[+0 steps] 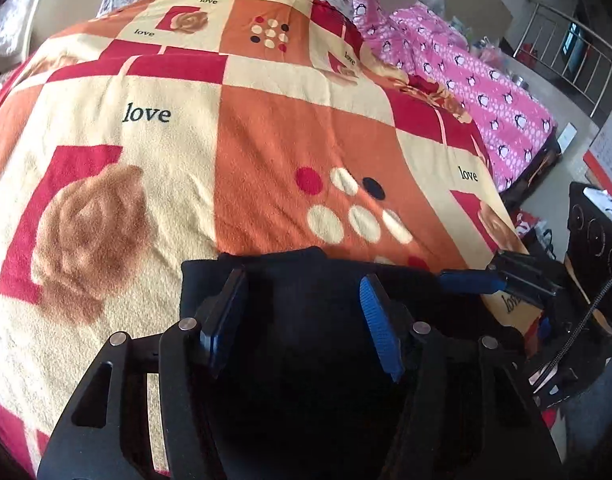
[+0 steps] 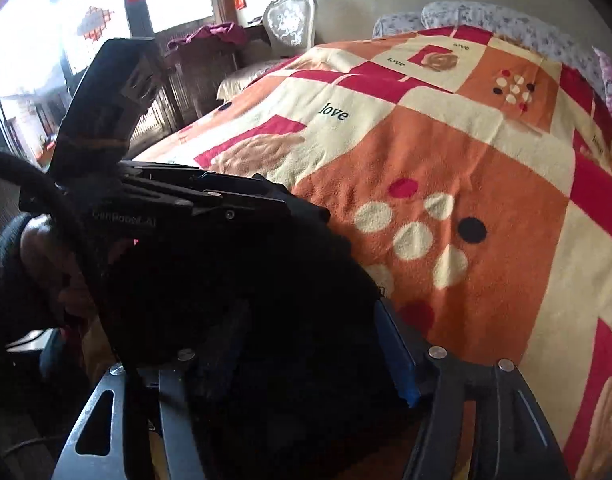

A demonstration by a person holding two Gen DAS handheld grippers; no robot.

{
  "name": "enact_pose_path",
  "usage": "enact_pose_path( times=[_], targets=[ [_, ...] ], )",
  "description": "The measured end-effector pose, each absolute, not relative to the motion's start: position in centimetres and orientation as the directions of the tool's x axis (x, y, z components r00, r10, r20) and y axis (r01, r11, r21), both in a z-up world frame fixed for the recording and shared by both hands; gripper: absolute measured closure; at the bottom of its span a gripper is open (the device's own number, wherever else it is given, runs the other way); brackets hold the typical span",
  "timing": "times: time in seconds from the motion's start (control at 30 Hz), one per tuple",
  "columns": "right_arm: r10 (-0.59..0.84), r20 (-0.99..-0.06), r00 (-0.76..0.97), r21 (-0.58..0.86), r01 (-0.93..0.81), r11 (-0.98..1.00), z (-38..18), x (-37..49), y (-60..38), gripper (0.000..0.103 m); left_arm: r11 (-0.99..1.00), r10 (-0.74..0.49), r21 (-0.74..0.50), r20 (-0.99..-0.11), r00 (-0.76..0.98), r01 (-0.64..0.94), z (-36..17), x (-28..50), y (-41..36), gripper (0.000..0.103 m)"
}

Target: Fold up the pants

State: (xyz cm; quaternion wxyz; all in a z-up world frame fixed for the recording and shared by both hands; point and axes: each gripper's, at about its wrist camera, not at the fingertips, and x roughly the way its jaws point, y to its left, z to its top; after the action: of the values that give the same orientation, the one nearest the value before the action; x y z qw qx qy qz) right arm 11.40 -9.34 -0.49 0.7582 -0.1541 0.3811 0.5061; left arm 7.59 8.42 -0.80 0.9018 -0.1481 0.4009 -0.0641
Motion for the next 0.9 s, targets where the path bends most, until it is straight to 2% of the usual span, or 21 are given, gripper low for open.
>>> enact_pose_path(
  times=[0.1,0.2,0.3,0.4,0.47,0.5,0.57,0.63,0.73,0.83,0.9],
  targets=[
    [0.658,-0.726,0.201,0.162,-0.879,0.448,-0.4,11.4,-9.6,0.041,0.947,-0.242,-0.322,-0.713,0.657,0.000,0.2,7.5,8.7,0.045],
    [0.622,-0.749,0.228,0.108,-0.885,0.454,0.9,10.9,-9.4,0.042,0.941,-0.226,-0.338,-0.631,0.742,-0.001,2.9,4.1,9.9,0.045],
    [0.654,-0.696,0.297,0.044,-0.891,0.452,3.6,8.6,-11.0,0.042,0.940,-0.240,-0.339,-0.568,0.787,0.043,4.0,-0.1,9.9,0.045],
    [0.680,-0.677,0.282,-0.009,-0.927,0.376,4.2,5.6,-11.7,0.042,0.947,-0.243,-0.315,-0.604,0.759,0.053,2.2,-2.1,8.3,0.045],
    [0.620,-0.739,0.264,-0.030,-0.932,0.362,1.9,5.4,-11.1,0.041,0.960,-0.222,-0.275,-0.664,0.714,0.043,-0.4,-1.6,7.1,0.041],
    [0.588,-0.772,0.241,-0.006,-0.928,0.372,0.3,6.0,-10.9,0.036,0.956,-0.224,-0.293,-0.670,0.708,0.026,-1.6,-1.2,7.1,0.035],
    [0.646,-0.727,0.232,0.070,-0.911,0.406,-0.3,7.1,-11.6,0.033,0.940,-0.254,-0.342,-0.657,0.710,0.020,-2.1,-0.8,7.6,0.033],
    [0.647,-0.729,0.226,0.090,-0.904,0.418,-0.1,7.5,-11.6,0.033,0.940,-0.248,-0.340,-0.672,0.698,0.008,-1.5,-0.6,7.6,0.033],
    [0.626,-0.739,0.251,0.063,-0.898,0.435,1.5,7.0,-11.3,0.036,0.960,-0.184,-0.281,-0.621,0.762,0.004,1.3,-2.2,7.2,0.033],
    [0.692,-0.670,0.268,0.066,-0.907,0.415,4.1,5.8,-11.8,0.036,0.968,-0.177,-0.247,-0.519,0.836,0.051,3.7,-4.4,6.3,0.033],
    [0.704,-0.671,0.234,0.059,-0.929,0.365,4.3,4.8,-11.4,0.036,0.962,-0.230,-0.253,-0.552,0.802,0.103,2.8,-3.8,5.2,0.033]
  ],
)
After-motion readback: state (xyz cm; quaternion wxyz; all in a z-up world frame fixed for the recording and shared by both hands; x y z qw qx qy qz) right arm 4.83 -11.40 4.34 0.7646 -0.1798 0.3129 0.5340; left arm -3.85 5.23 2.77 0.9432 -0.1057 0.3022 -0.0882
